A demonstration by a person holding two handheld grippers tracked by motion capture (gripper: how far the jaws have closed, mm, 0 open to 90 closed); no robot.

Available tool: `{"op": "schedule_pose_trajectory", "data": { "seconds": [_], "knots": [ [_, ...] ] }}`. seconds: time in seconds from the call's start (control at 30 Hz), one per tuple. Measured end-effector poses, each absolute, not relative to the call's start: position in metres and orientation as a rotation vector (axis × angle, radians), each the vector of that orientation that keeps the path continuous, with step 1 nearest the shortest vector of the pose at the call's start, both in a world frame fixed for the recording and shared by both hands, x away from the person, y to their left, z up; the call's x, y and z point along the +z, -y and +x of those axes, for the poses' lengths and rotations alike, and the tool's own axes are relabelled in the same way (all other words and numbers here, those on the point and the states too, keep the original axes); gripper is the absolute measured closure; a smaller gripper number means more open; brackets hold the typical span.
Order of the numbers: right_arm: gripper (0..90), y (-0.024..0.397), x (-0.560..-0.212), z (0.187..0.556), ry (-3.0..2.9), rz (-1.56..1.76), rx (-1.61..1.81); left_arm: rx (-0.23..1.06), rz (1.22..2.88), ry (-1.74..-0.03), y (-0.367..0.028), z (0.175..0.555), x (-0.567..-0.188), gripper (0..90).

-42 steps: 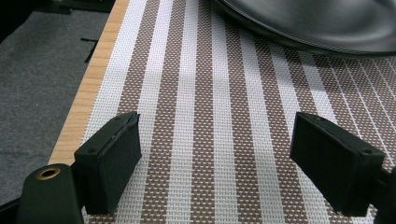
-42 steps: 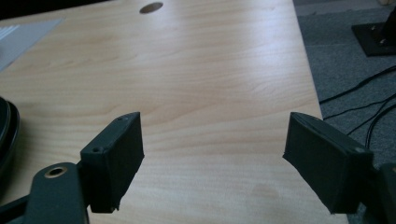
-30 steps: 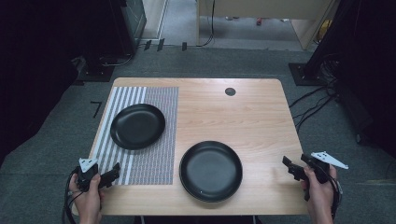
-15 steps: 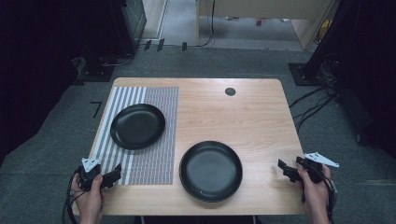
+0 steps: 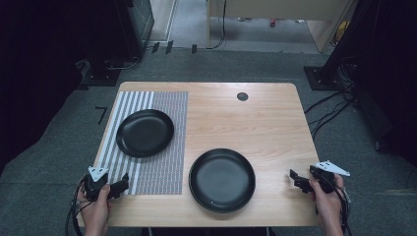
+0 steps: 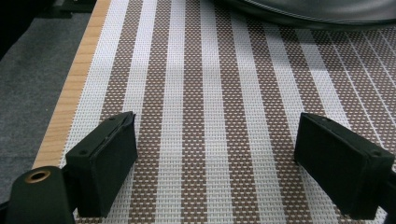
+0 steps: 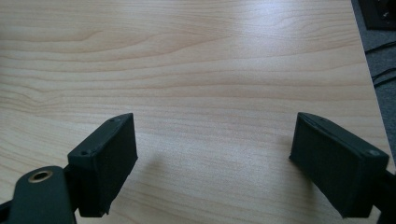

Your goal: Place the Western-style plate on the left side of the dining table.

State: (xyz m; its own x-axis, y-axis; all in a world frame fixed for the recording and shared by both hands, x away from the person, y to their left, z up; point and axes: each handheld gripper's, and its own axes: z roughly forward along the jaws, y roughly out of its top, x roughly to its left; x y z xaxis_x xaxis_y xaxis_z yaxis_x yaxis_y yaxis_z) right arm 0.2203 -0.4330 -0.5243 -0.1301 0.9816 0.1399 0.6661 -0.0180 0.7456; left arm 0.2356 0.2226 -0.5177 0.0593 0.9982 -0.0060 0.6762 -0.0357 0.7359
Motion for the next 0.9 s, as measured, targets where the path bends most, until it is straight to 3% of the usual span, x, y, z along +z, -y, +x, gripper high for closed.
{"op": "schedule_pose_trajectory", "data": {
  "seconds": [0.9],
  "knots": [
    [12.5,0.421,-0.525,0.222,-1.862,1.658,0.839,0.73,1.782,-1.666,-0.222,0.236,-0.518,12.0]
  ]
}}
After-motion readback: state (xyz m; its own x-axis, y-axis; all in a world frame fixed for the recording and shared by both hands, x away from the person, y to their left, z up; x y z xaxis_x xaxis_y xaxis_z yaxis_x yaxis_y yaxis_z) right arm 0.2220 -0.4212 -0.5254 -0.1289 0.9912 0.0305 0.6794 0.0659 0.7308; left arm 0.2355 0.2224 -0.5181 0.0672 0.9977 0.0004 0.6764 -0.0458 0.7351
